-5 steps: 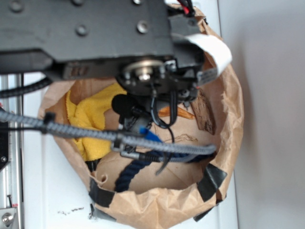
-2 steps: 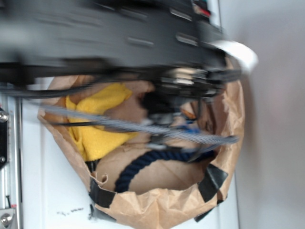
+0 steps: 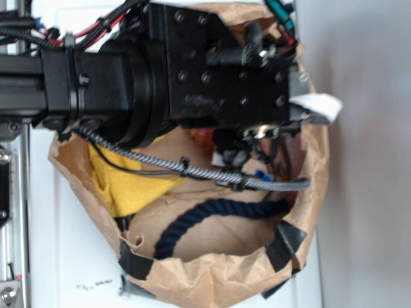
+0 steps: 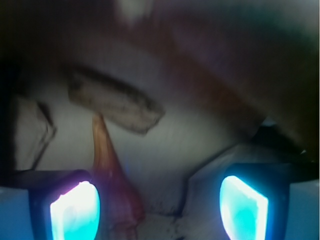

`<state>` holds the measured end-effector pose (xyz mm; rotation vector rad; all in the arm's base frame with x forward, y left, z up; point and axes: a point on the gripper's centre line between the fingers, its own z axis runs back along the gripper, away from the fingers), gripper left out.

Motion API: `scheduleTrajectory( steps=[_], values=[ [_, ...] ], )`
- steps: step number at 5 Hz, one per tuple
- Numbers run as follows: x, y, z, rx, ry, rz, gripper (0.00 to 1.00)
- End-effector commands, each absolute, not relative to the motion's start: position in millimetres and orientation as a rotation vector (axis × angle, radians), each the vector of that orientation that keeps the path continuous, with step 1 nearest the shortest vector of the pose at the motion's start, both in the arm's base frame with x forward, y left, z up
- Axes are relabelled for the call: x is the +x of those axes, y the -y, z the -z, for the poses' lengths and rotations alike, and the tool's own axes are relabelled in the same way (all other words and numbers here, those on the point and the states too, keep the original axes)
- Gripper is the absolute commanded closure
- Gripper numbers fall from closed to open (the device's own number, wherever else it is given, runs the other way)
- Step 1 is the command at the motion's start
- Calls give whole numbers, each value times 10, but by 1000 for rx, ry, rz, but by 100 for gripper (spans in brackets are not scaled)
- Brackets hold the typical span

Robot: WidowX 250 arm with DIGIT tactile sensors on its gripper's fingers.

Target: Grab the shell.

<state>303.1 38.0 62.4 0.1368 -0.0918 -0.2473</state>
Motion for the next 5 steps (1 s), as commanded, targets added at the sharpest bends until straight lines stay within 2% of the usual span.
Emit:
scheduleTrajectory(
  steps=[1,3,4,5],
  values=[
    [2616,-269,-1376,62,189,313,0],
    [2737,-248,-962,138,135,270,0],
    [2761,-276,-761,128,118,285,0],
    [2730,-272,-643,99,136,321,0]
  ],
)
